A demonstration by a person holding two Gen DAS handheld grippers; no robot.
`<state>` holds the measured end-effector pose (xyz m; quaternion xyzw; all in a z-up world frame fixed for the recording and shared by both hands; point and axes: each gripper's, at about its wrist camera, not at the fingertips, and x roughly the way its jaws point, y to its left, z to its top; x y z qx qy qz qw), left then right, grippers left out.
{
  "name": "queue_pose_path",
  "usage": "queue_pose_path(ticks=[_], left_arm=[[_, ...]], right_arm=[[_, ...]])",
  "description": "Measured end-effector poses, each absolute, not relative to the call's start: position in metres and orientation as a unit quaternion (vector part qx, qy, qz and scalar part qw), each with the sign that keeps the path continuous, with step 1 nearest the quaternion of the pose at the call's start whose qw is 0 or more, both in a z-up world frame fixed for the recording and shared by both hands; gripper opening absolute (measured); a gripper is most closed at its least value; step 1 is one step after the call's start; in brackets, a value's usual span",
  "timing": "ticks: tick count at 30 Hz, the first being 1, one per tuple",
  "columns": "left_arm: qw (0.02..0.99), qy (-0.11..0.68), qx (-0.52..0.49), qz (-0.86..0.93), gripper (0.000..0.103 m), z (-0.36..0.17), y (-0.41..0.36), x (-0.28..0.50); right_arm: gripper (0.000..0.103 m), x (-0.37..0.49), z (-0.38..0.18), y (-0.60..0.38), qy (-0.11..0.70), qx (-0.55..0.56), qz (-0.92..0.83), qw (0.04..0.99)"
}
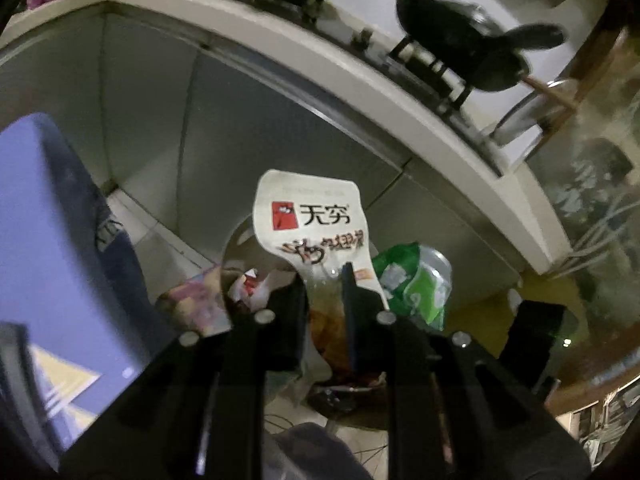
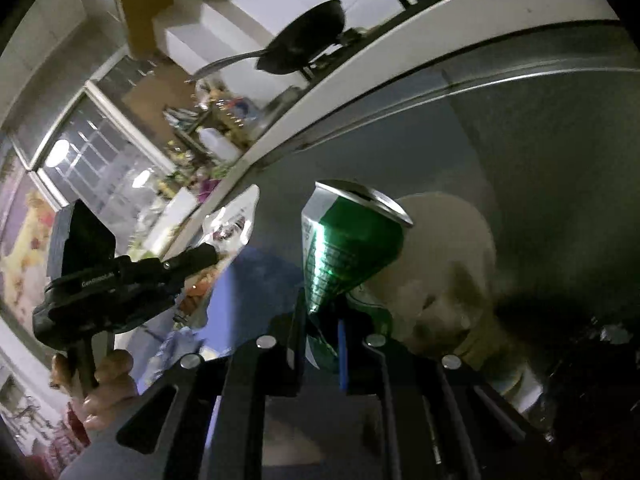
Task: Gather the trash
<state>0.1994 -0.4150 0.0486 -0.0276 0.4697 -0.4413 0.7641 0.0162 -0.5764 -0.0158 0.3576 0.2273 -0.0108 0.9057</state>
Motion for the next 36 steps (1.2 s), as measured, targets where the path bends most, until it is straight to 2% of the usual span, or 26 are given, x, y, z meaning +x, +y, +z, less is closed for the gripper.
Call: queue_pose_path(ticks=[5,8,10,11,14,15,19,25,32,36], left_arm=[[0.773,0.488,0.007,-0.406,0.015,0.016,-0.447,0.214],[0.753,0.533,0.041,-0.385,0.027,-0.014,-0.465,0.220],[0.747,0.542,0.043,-0.382,0.029,-0.023,-0.467,0.219],[0.750,0.537,0.045,-0.382,0.030,-0.024,-0.466,0.218],[0.757,0.528,0.046,-0.382,0.039,-0.020,-0.460,0.214],[0.759,0.525,0.043,-0.383,0.040,-0.016,-0.456,0.213],[0.773,0.498,0.024,-0.392,0.040,0.010,-0.435,0.201],[0.794,0.445,-0.028,-0.414,0.040,0.046,-0.340,0.153],[0.854,0.410,-0.013,-0.321,0.040,0.049,-0.230,0.103],[0.872,0.402,0.008,-0.278,0.040,0.050,-0.195,0.082]], right_arm=[[0.008,0.035,-0.026,-0.597,0.252,0.307,-0.078,0.915],[0.011,0.051,-0.037,-0.591,0.294,0.248,-0.117,0.916],[0.018,0.061,-0.048,-0.584,0.321,0.227,-0.120,0.911],[0.025,0.063,-0.052,-0.582,0.330,0.225,-0.115,0.909],[0.048,0.060,-0.054,-0.579,0.321,0.224,-0.118,0.913],[0.050,0.056,-0.052,-0.578,0.309,0.229,-0.123,0.915],[0.050,0.039,-0.039,-0.576,0.270,0.268,-0.116,0.917],[0.050,0.018,-0.002,-0.542,0.226,0.329,-0.043,0.916],[0.051,0.002,0.003,-0.481,0.242,0.386,0.056,0.888],[0.051,-0.009,0.005,-0.444,0.252,0.405,0.077,0.876]])
